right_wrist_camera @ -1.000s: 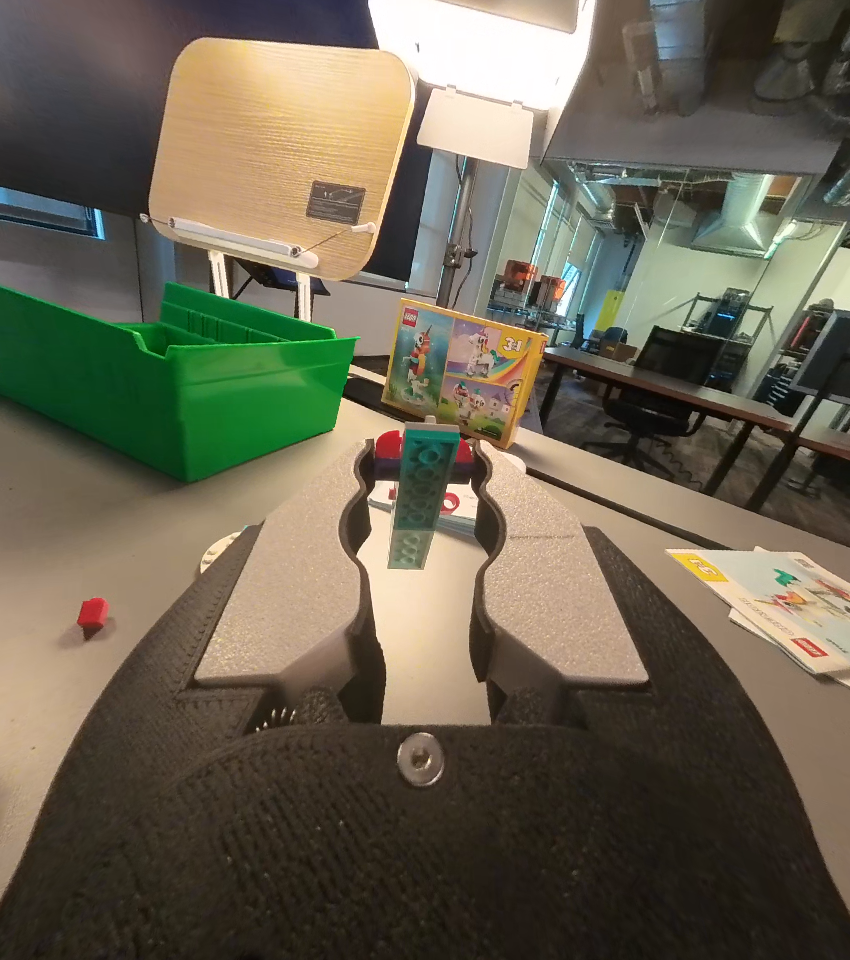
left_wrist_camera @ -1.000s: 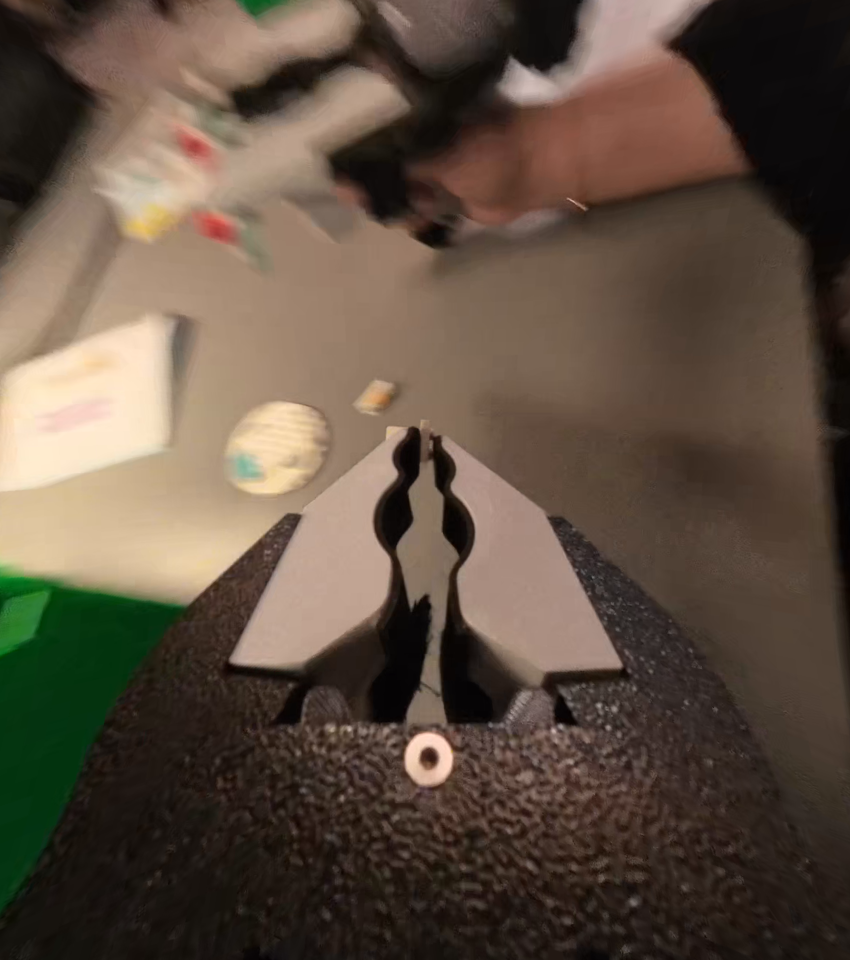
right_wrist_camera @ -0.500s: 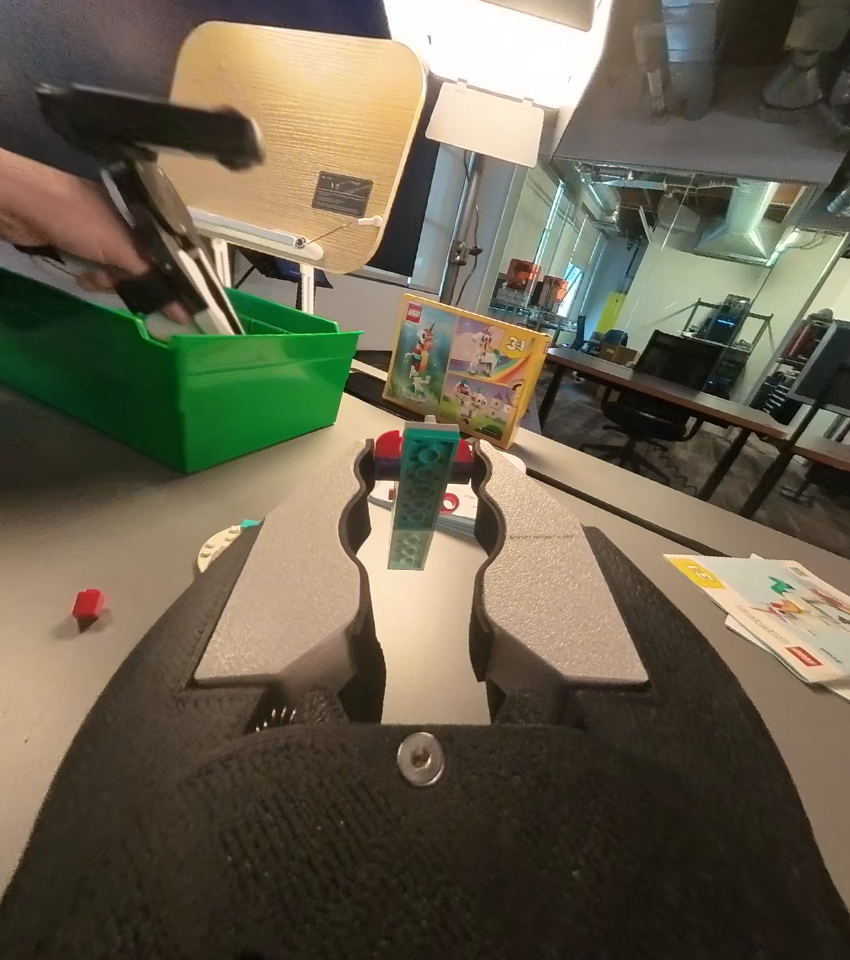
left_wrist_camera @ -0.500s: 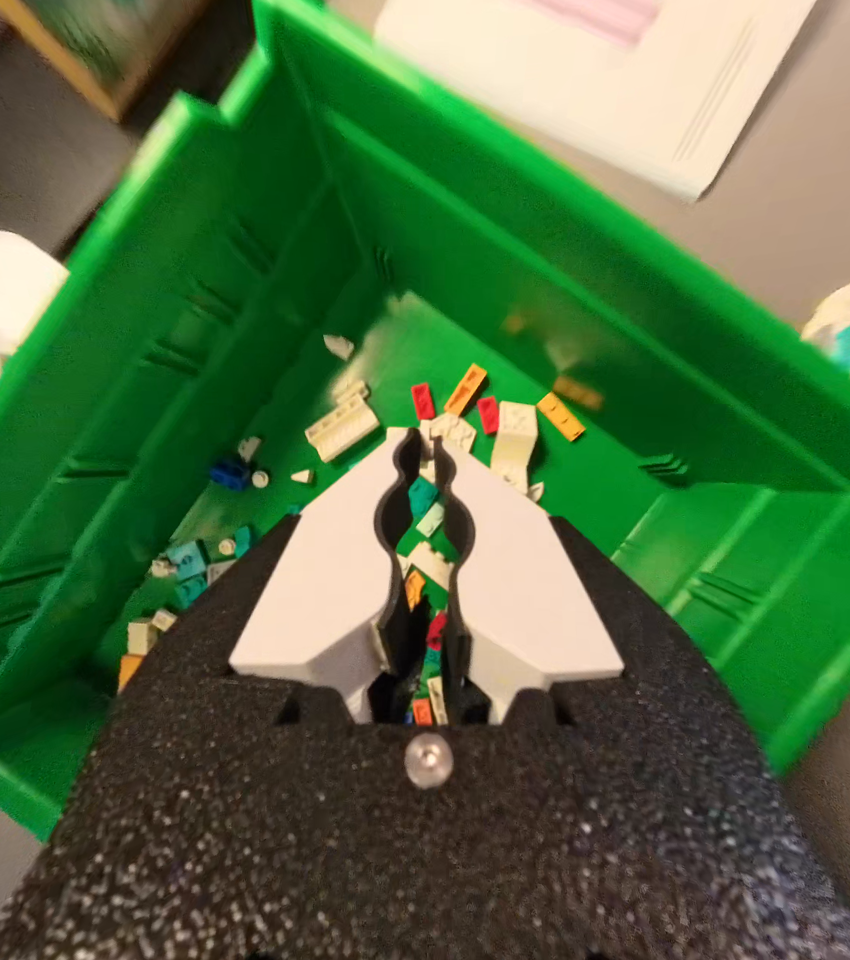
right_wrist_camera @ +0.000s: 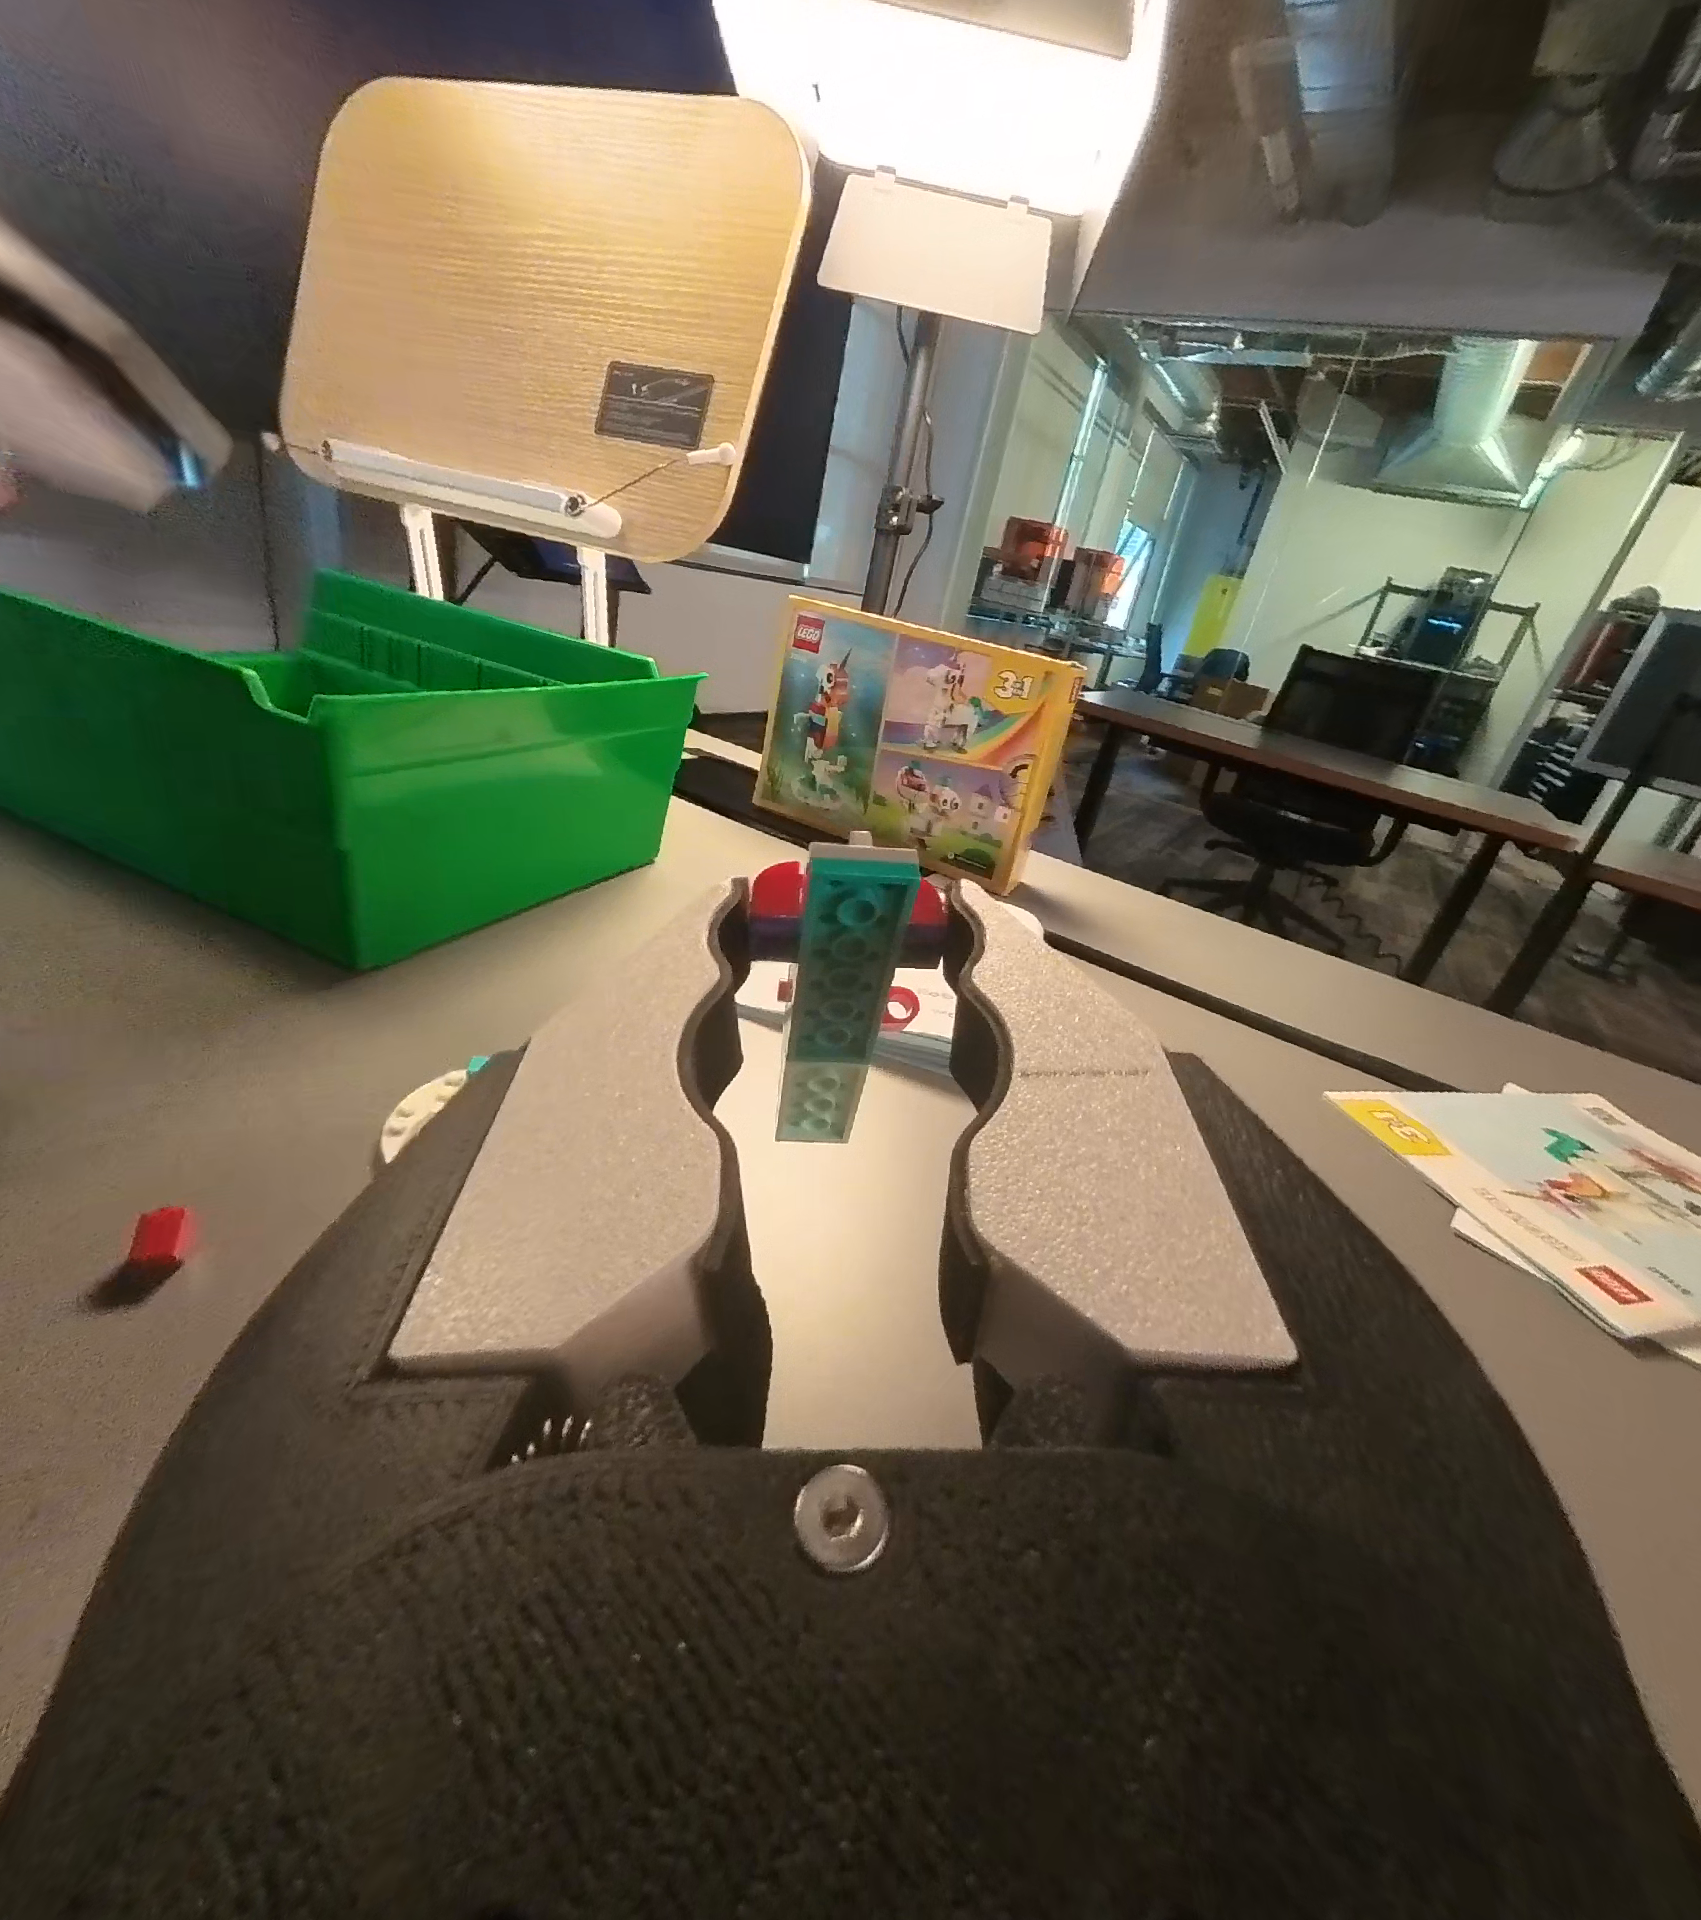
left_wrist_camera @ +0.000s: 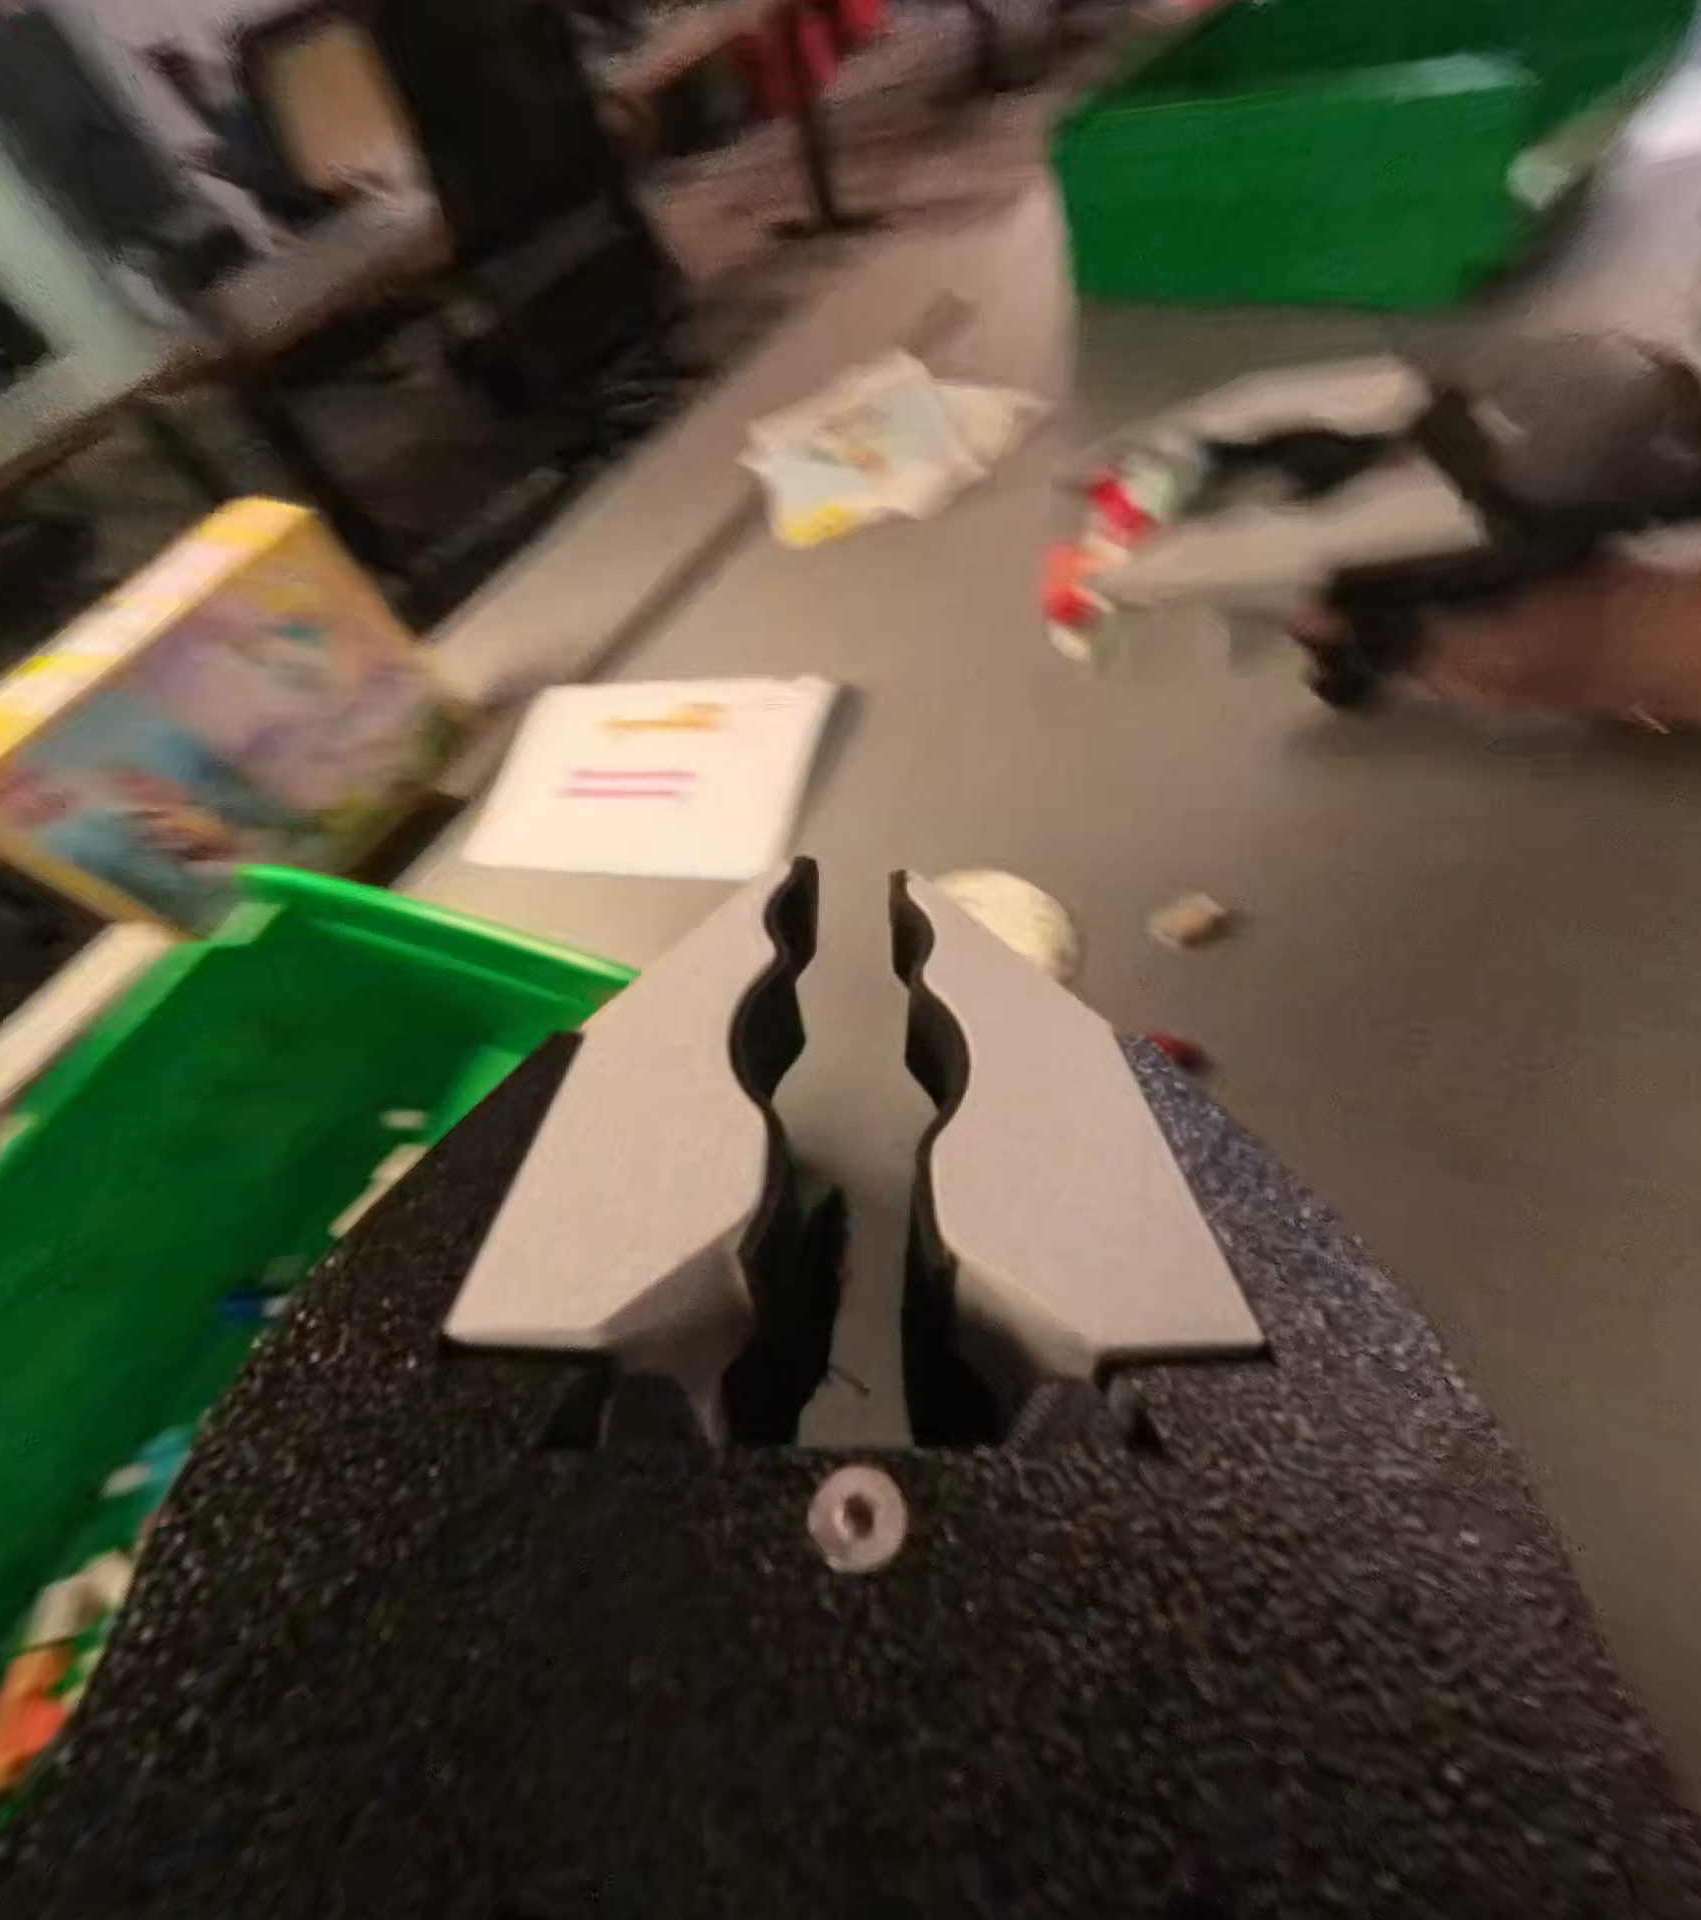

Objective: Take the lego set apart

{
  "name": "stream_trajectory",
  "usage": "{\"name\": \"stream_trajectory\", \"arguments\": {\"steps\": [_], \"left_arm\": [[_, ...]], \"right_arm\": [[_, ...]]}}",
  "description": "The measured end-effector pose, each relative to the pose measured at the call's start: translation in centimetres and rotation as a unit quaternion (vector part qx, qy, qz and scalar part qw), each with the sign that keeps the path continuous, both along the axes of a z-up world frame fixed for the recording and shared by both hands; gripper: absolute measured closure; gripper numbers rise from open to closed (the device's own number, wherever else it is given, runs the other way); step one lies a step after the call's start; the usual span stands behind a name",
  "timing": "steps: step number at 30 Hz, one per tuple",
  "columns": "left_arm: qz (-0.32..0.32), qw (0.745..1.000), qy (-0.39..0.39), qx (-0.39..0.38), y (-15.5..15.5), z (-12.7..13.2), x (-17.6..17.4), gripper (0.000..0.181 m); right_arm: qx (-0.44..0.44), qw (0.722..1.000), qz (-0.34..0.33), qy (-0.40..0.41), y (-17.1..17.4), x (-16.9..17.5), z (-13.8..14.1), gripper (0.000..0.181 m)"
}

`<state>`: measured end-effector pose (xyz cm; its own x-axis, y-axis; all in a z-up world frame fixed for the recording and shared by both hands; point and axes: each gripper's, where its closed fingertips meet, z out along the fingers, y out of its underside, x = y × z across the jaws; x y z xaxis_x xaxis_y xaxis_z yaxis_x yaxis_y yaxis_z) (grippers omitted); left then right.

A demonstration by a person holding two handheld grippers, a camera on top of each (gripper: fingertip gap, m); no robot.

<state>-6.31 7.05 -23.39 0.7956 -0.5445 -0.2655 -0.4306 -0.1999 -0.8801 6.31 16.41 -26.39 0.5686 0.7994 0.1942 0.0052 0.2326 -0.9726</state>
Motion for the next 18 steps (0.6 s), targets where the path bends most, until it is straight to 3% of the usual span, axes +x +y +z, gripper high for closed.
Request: {"name": "stream_trajectory", "arguments": {"steps": [2,4,6,8,11,16,18], "left_arm": [[-0.050,0.996,0.048,-0.050,-2.5,-4.9,3.4,0.163],[-0.070,0.992,0.044,-0.091,-3.6,-8.7,5.2,0.158],[-0.080,0.986,-0.021,-0.147,-4.1,-11.0,6.9,0.148],[-0.065,0.985,-0.012,-0.159,-3.5,-12.7,7.0,0.147],[-0.054,0.985,0.022,-0.162,-2.8,-14.2,7.0,0.151],[-0.055,0.987,0.035,-0.149,-1.7,-14.4,6.9,0.157],[-0.059,0.986,0.040,-0.148,-1.6,-14.4,6.8,0.169]], "right_arm": [[-0.003,1.000,0.002,0.003,0.0,0.0,0.0,0.146],[-0.002,1.000,0.004,0.001,-0.2,-0.1,0.0,0.146],[0.002,1.000,0.005,-0.003,-0.3,-0.2,0.0,0.146],[0.006,1.000,0.005,-0.006,-0.4,-0.2,-0.1,0.146],[0.004,1.000,0.006,-0.005,-0.4,-0.2,-0.1,0.146],[0.003,1.000,0.007,-0.004,-0.4,-0.3,0.0,0.146],[0.004,1.000,0.008,-0.006,-0.4,-0.3,-0.1,0.146]]}}
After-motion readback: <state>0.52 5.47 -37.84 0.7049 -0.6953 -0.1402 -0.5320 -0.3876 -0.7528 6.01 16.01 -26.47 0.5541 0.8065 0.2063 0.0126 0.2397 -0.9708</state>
